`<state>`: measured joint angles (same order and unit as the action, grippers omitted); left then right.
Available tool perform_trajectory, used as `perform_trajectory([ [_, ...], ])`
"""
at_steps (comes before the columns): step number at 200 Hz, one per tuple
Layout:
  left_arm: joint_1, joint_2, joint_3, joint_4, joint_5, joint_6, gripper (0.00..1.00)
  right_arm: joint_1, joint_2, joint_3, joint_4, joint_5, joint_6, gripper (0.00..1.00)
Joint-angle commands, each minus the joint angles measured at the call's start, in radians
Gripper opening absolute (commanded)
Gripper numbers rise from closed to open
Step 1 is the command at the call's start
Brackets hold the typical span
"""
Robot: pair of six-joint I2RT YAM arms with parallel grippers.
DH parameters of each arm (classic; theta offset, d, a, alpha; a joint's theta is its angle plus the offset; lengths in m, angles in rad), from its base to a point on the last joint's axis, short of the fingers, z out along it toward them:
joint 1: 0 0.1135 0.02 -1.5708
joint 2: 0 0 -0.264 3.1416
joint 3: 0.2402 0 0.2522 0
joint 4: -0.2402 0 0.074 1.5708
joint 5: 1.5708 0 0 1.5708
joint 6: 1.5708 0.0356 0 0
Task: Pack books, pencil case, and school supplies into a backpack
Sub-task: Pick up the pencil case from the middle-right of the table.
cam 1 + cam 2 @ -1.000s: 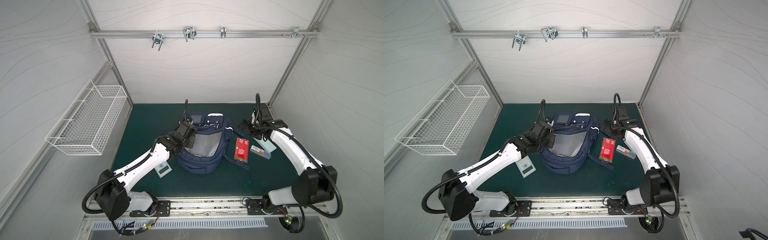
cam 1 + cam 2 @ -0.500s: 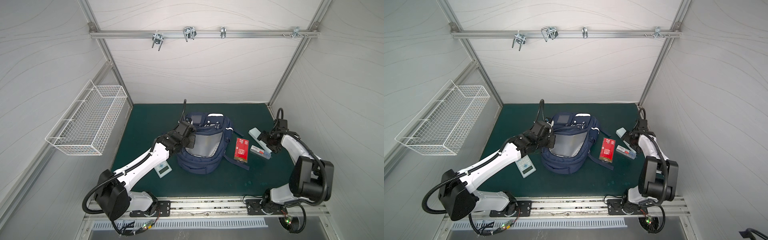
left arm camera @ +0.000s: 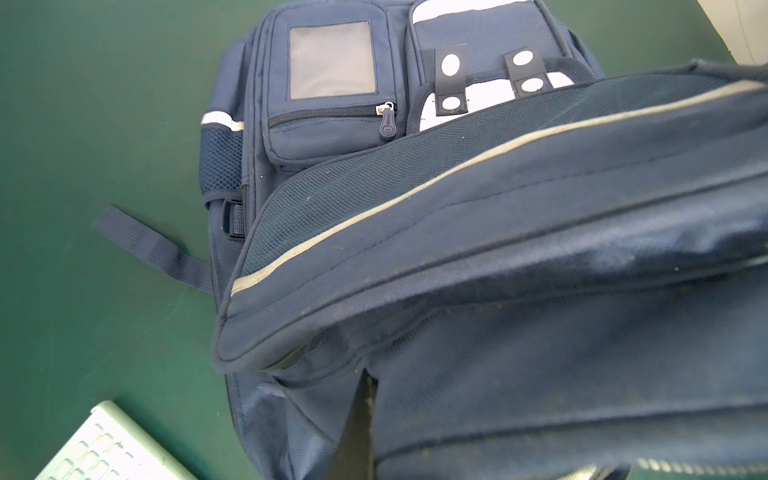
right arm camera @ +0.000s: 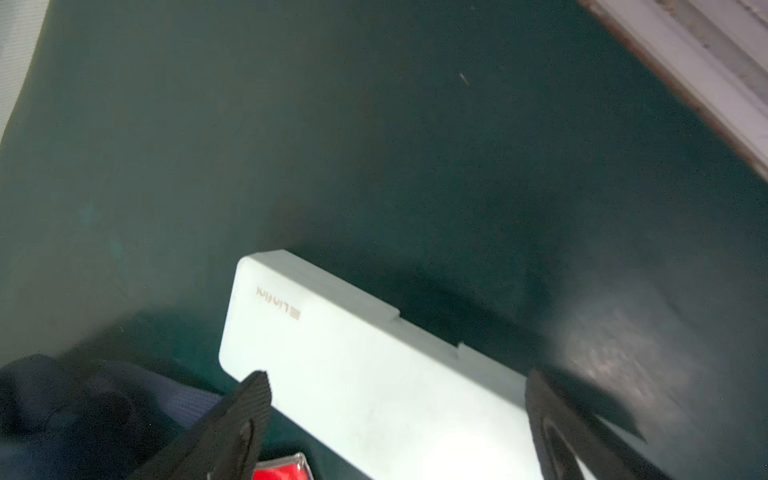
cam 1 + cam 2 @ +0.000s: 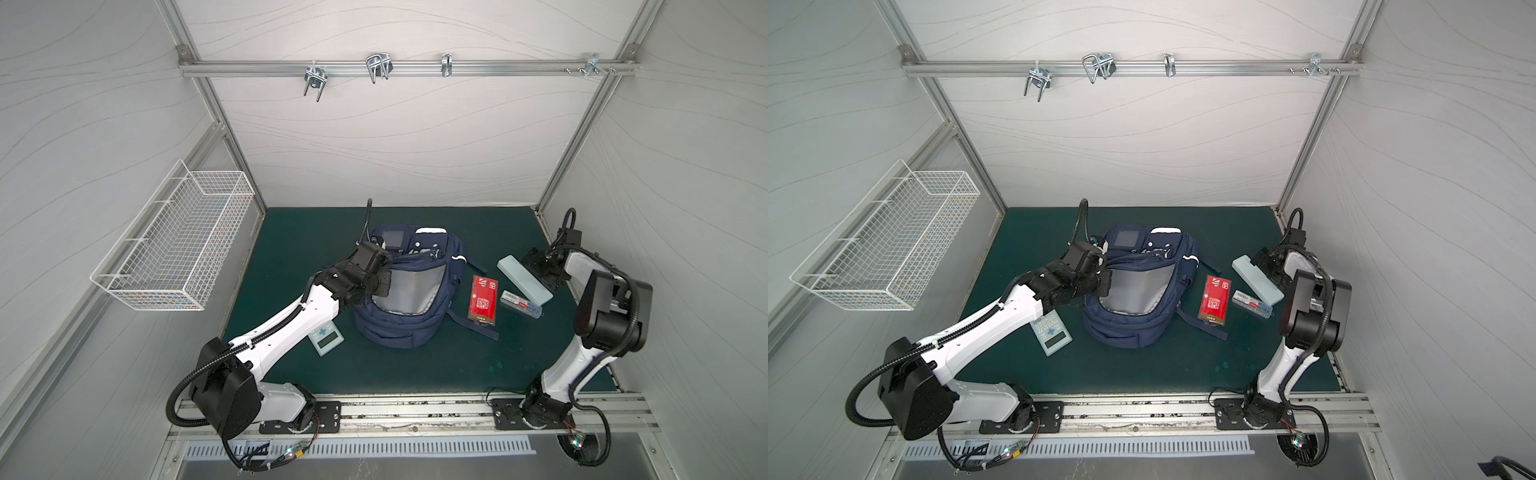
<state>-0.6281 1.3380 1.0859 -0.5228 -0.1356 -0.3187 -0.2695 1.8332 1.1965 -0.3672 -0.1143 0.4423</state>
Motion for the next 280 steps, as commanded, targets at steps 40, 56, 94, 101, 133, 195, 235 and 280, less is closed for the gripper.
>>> perform_trajectory([
  [40,0.017,-0.012,0.049,0.042,0.051,-0.057,0.00,0.009,-0.012,-0.104,0.063,-0.134,0.014,0.95],
  [56,0.022,-0.012,0.051,0.040,0.054,-0.060,0.00,0.038,-0.054,-0.146,0.056,-0.133,0.022,0.95],
  [94,0.037,-0.024,0.049,0.041,0.057,-0.065,0.00,0.164,-0.101,-0.158,-0.023,0.028,-0.007,0.96],
  [101,0.037,-0.026,0.049,0.041,0.058,-0.065,0.00,0.184,-0.091,-0.147,-0.047,0.070,-0.011,0.96],
  [133,0.042,-0.030,0.048,0.045,0.072,-0.072,0.00,0.244,-0.053,-0.106,-0.115,0.187,-0.025,0.91],
  [195,0.050,-0.041,0.048,0.046,0.079,-0.072,0.00,0.328,0.031,0.001,-0.256,0.345,-0.032,0.82],
  [235,0.055,-0.040,0.047,0.045,0.074,-0.072,0.00,0.321,0.079,0.037,-0.275,0.271,-0.072,0.76],
  [280,0.063,-0.037,0.042,0.054,0.086,-0.073,0.00,0.310,0.067,0.025,-0.258,0.229,-0.082,0.51],
])
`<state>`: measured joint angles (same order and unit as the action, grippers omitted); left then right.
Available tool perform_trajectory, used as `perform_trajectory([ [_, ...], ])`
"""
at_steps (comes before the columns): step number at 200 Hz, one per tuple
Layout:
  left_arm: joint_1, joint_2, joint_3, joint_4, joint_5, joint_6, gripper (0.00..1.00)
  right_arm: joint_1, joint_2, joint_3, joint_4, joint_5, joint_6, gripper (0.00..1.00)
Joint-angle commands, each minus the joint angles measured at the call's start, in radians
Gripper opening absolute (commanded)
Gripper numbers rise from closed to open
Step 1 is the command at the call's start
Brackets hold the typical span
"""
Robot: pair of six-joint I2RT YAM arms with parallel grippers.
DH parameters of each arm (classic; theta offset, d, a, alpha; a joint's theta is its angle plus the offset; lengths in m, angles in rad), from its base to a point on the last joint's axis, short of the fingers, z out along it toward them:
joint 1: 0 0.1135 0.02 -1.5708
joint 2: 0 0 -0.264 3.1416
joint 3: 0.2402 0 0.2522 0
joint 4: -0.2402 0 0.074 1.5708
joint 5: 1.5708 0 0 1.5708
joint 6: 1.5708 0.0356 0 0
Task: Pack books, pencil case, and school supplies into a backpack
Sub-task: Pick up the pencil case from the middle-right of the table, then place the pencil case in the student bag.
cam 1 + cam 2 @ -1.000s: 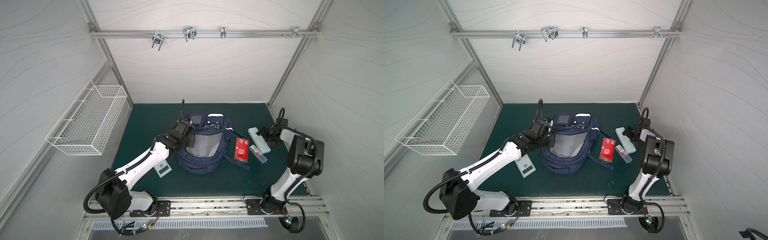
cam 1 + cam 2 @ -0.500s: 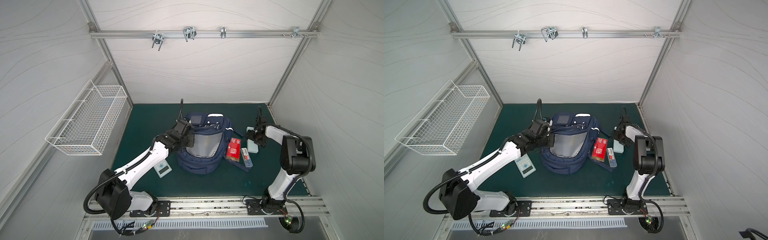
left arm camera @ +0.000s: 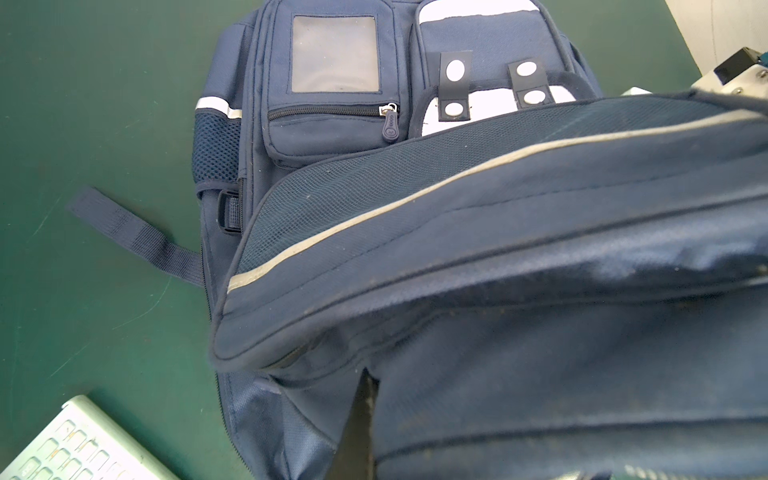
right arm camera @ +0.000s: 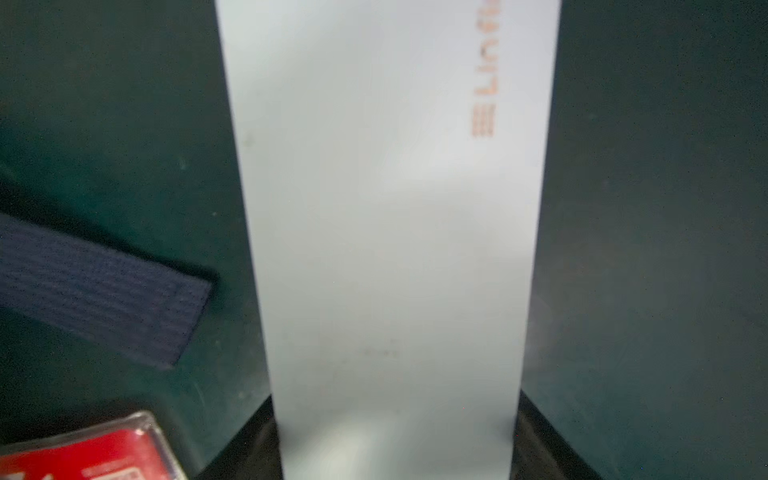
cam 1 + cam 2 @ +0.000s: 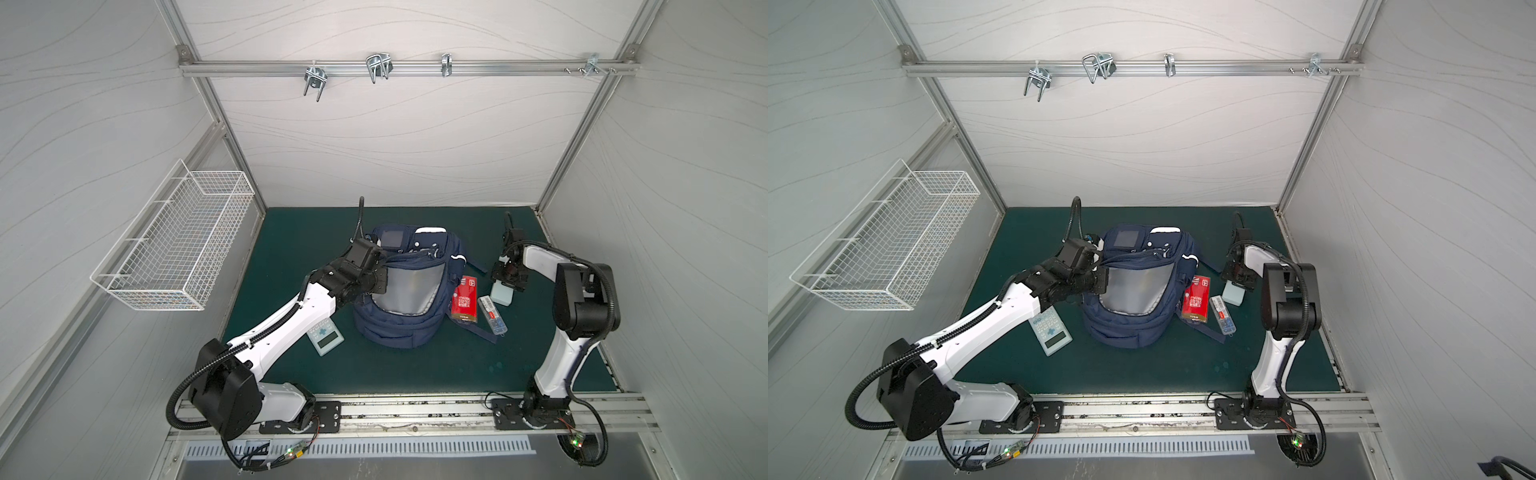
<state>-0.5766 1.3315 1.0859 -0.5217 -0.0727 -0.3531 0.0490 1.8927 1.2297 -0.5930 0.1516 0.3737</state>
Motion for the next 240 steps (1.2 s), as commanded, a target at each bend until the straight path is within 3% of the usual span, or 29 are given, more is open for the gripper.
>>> perform_trajectory([
  [1,0.012,-0.031,0.042,0.053,0.024,-0.039,0.00,-0.008,0.007,-0.009,-0.032,-0.037,-0.013,0.51],
  [41,0.013,-0.013,0.041,0.057,0.039,-0.043,0.00,0.006,-0.079,-0.040,0.000,-0.044,-0.026,0.38],
  [106,0.031,0.004,0.041,0.067,0.086,-0.065,0.00,0.151,-0.356,0.027,-0.184,0.014,-0.036,0.26],
  [137,0.033,-0.010,0.028,0.093,0.096,-0.068,0.00,0.317,-0.527,0.009,-0.287,-0.017,0.018,0.25],
  [174,0.033,-0.019,0.019,0.109,0.117,-0.070,0.00,0.622,-0.636,0.034,-0.424,-0.021,0.115,0.25],
  [210,0.033,-0.030,0.013,0.121,0.131,-0.071,0.00,0.841,-0.595,0.072,-0.435,-0.077,0.215,0.25],
  [240,0.033,-0.032,0.014,0.117,0.113,-0.066,0.00,0.927,-0.493,0.134,-0.431,-0.092,0.246,0.25],
])
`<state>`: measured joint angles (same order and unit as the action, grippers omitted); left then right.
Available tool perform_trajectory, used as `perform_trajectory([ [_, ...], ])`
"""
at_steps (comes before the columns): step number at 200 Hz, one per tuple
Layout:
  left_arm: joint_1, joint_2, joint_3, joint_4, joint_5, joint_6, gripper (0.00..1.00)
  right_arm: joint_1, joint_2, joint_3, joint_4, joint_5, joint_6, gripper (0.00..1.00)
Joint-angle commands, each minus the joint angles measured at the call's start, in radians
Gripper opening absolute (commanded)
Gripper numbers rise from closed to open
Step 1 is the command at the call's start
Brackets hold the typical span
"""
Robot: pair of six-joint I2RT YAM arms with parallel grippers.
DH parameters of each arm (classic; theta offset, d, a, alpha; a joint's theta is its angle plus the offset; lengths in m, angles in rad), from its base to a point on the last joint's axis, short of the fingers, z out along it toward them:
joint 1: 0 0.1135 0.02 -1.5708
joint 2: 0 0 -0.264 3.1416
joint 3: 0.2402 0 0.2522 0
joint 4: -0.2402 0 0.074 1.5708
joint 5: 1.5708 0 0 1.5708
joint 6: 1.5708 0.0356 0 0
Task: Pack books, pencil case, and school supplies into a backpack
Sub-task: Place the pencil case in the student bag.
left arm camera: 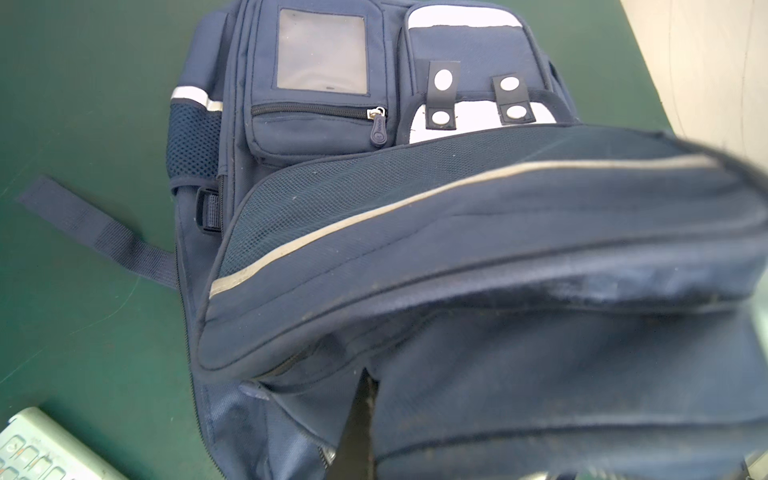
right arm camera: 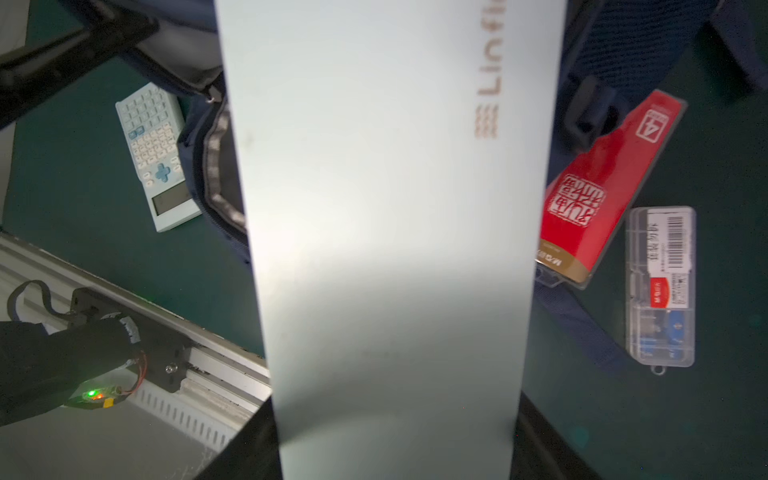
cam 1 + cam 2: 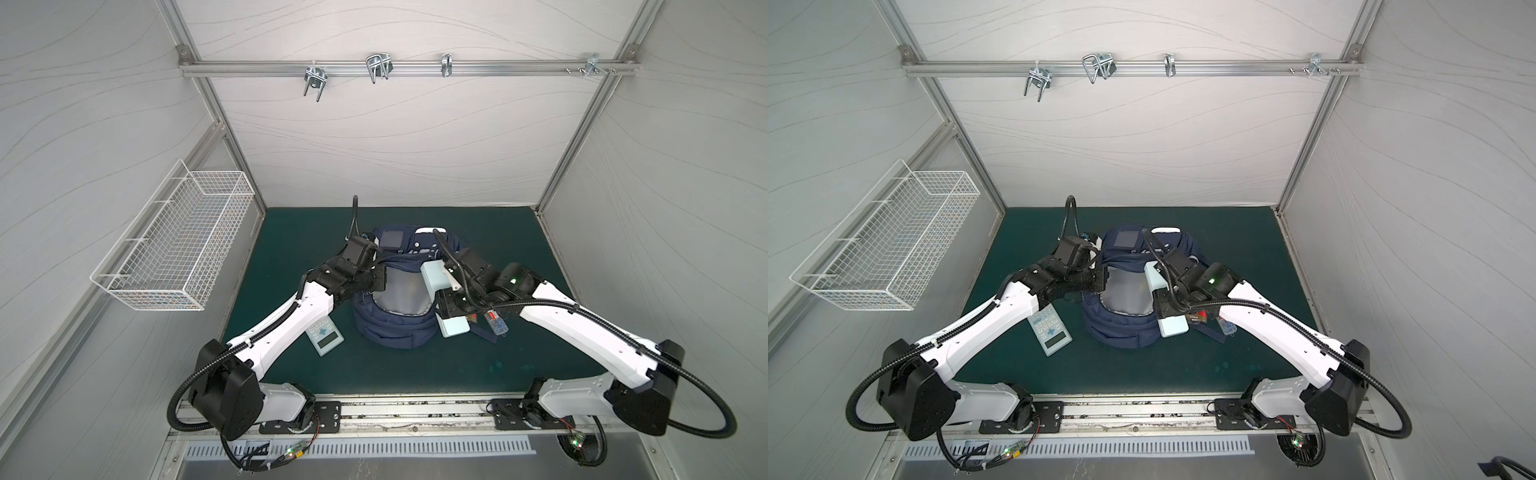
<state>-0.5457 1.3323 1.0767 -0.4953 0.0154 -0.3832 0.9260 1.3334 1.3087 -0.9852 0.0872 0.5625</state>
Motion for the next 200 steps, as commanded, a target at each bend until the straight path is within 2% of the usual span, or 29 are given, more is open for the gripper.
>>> perform_trajectory([
  [1,0.002,-0.034,0.023,0.090,0.025,-0.036,0.00,0.051,0.069,0.056,-0.039,-0.027,0.058,0.25],
  [24,0.002,-0.039,0.022,0.088,0.013,-0.031,0.00,0.101,0.095,0.059,-0.054,-0.014,0.087,0.24],
  [57,0.001,-0.038,0.026,0.084,0.014,-0.034,0.00,0.187,0.028,0.003,-0.072,0.023,0.167,0.24],
  [101,0.002,-0.038,0.025,0.084,0.010,-0.031,0.00,0.214,-0.004,-0.093,-0.026,-0.008,0.220,0.25],
  [134,0.003,-0.044,0.018,0.101,0.028,-0.033,0.00,0.088,0.074,-0.065,0.056,-0.073,0.155,0.25],
  [171,-0.007,-0.049,0.009,0.111,0.042,-0.022,0.00,-0.075,0.266,0.077,0.153,-0.192,0.062,0.28],
  [178,-0.009,-0.051,0.009,0.113,0.049,-0.019,0.00,-0.100,0.313,0.120,0.151,-0.211,0.050,0.30],
  [182,-0.009,-0.051,0.010,0.115,0.054,-0.018,0.00,-0.113,0.339,0.145,0.149,-0.217,0.044,0.35],
  [200,-0.021,-0.055,0.009,0.114,0.056,-0.009,0.00,-0.132,0.404,0.237,0.153,-0.205,0.026,0.69],
])
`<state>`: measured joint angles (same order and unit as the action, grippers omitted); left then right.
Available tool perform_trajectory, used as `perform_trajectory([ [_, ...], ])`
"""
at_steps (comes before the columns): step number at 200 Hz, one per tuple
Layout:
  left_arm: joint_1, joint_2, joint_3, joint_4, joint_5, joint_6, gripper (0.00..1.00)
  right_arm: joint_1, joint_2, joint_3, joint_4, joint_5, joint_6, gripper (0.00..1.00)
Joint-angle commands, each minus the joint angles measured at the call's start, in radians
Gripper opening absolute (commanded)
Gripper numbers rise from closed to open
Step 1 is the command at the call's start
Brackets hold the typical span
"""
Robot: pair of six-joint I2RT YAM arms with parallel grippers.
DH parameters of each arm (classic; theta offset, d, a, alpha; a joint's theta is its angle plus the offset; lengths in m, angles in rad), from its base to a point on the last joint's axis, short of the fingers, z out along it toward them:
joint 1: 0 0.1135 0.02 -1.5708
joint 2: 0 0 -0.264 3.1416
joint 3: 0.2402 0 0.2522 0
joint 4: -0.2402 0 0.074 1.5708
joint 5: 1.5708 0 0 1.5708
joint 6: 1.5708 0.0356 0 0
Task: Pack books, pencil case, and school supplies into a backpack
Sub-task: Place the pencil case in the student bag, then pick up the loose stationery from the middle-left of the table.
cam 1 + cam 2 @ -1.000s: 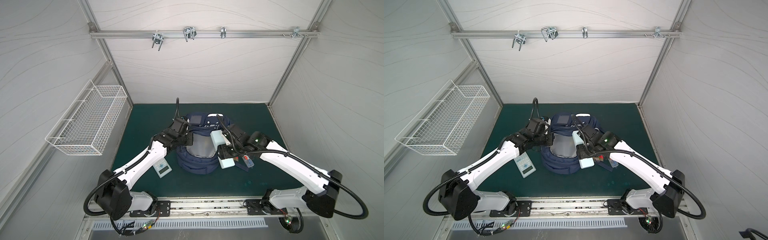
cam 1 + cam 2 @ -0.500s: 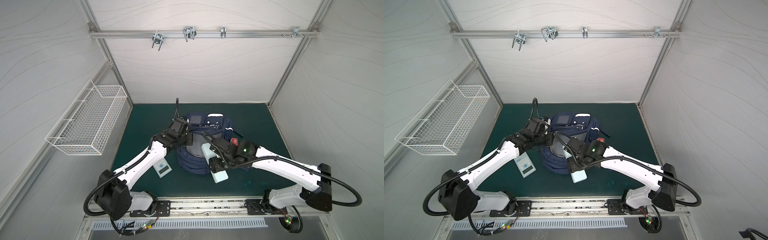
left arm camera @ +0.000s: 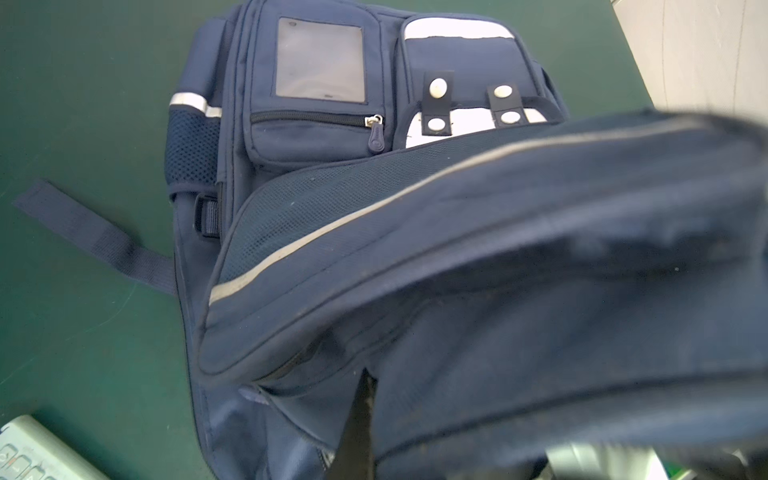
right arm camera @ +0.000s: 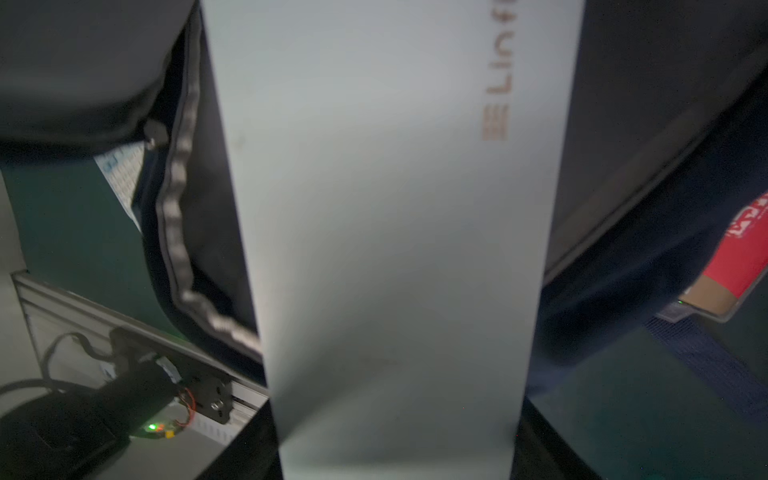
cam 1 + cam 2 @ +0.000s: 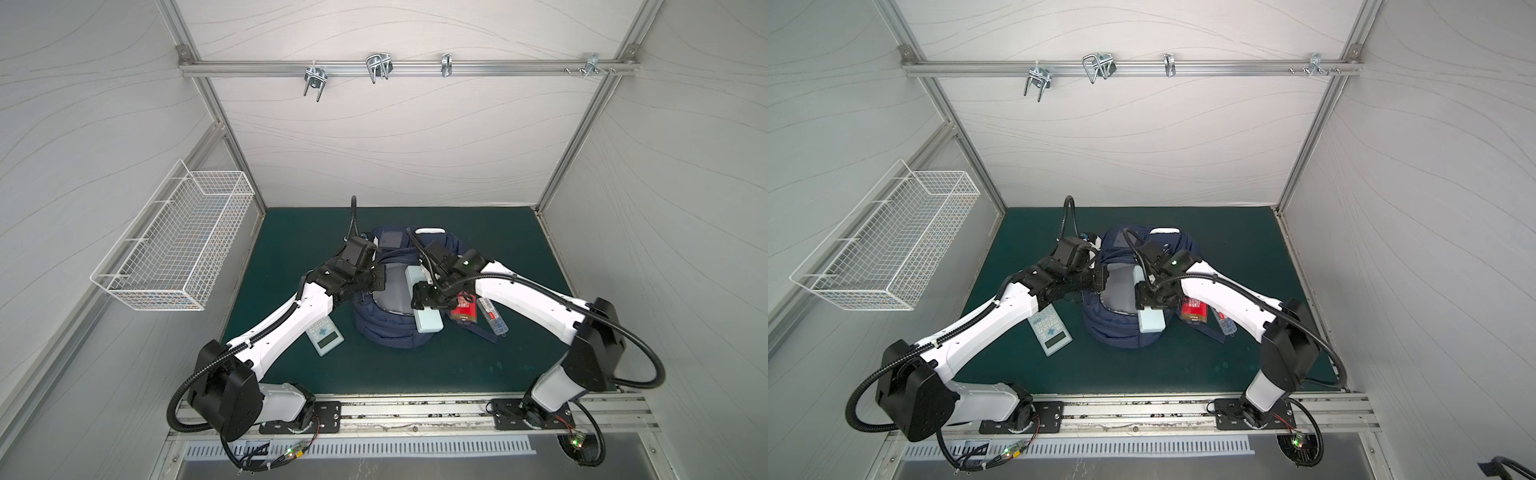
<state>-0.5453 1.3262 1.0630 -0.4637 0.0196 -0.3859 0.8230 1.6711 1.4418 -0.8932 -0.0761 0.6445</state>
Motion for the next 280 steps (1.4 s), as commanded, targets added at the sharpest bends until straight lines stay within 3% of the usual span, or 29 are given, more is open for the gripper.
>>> perform_trajectory([
  [1,-0.023,-0.050,0.023,0.083,0.050,-0.006,0.00,-0.029,0.068,0.107,0.061,-0.041,-0.056,0.70],
  [12,-0.031,-0.051,0.022,0.082,0.040,0.001,0.00,-0.028,0.079,0.139,0.059,-0.029,-0.062,0.85],
  [24,-0.033,-0.053,0.022,0.081,0.033,0.002,0.00,-0.020,0.065,0.134,0.059,-0.002,-0.063,0.94],
  [64,-0.033,-0.044,0.028,0.073,0.026,-0.003,0.00,0.081,-0.105,-0.075,0.088,0.121,-0.026,0.94],
  [76,-0.034,-0.048,0.027,0.074,0.026,0.000,0.00,0.120,-0.169,-0.144,0.085,0.175,0.002,0.85],
  [93,-0.033,-0.051,0.026,0.076,0.026,0.007,0.00,0.133,-0.238,-0.236,0.107,0.187,0.039,0.47],
  [106,-0.033,-0.053,0.023,0.080,0.037,0.014,0.00,0.125,-0.263,-0.291,0.162,0.173,0.053,0.29],
  [120,-0.037,-0.055,0.021,0.086,0.072,0.038,0.00,0.111,-0.248,-0.311,0.240,0.121,0.046,0.21],
  [159,-0.115,-0.103,-0.006,0.094,0.031,0.143,0.00,0.038,-0.133,-0.283,0.434,0.076,0.005,0.17],
  [177,-0.122,-0.121,-0.020,0.096,-0.001,0.151,0.00,0.050,-0.127,-0.271,0.499,0.093,-0.020,0.30],
  [197,-0.111,-0.099,-0.001,0.072,-0.015,0.148,0.00,0.132,-0.187,-0.295,0.532,0.200,-0.042,0.63],
  [213,-0.064,-0.065,0.012,0.075,0.040,0.110,0.00,0.231,-0.247,-0.332,0.518,0.337,-0.028,0.77],
  [237,0.047,0.000,0.066,0.037,0.033,0.036,0.00,0.390,-0.279,-0.408,0.544,0.460,0.009,0.89],
  [263,0.239,0.064,0.125,0.000,0.119,-0.057,0.00,0.490,-0.180,-0.420,0.621,0.425,0.020,0.97],
  [280,0.308,0.081,0.138,0.016,0.161,-0.083,0.00,0.545,-0.073,-0.368,0.675,0.398,-0.033,0.99],
])
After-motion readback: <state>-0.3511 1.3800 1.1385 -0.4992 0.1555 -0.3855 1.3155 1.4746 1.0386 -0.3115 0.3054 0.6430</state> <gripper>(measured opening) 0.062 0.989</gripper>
